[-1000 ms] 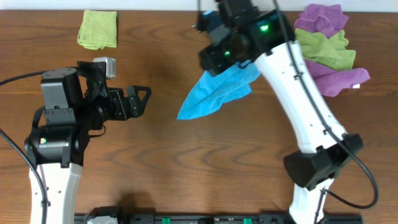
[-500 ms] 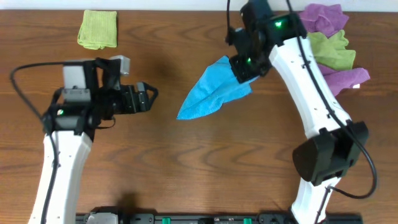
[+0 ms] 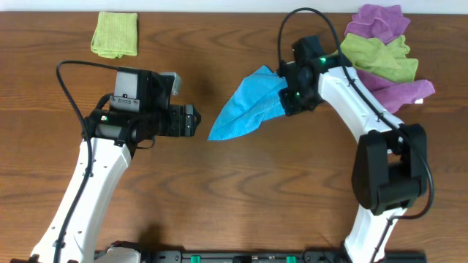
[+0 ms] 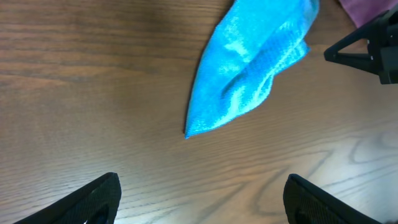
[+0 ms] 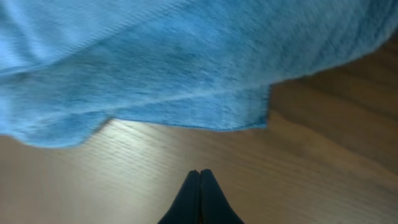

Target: Fold the cloth

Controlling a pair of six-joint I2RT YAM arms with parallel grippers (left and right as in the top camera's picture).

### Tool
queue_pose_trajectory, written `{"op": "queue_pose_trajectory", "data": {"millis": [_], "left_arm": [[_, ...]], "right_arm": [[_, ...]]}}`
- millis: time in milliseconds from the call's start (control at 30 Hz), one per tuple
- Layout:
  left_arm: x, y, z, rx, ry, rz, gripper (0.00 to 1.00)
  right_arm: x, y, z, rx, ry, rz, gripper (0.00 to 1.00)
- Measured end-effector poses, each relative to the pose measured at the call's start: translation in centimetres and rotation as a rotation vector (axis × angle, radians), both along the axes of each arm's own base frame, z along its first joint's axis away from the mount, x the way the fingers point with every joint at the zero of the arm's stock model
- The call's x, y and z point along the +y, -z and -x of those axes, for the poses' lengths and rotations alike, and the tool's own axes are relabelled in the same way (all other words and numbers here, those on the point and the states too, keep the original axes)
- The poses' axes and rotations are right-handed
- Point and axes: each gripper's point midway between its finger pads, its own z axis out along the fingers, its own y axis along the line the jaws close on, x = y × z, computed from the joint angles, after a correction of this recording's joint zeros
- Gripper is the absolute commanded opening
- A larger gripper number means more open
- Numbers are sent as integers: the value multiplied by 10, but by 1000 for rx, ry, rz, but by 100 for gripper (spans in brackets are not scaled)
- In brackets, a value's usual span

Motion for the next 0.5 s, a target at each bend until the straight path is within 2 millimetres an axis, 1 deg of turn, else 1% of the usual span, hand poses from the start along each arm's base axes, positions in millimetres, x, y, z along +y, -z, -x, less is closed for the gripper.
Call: {"op": "queue_pose_trajectory", "data": {"millis": [67, 167, 300, 500], "left_arm": [[1, 0, -1, -2, -4, -6, 85], [2, 1, -2, -5, -7, -10, 85], [3, 1, -3, -6, -12, -19, 85], [4, 1, -3, -7, -14, -23, 85]], "right_arm": [[-4, 8, -2, -16, 9, -1, 2], [-2, 16, -7, -48, 9, -13, 2], [3, 15, -24, -126, 9, -36, 2], [3, 17, -26, -138, 8, -39, 1]]}}
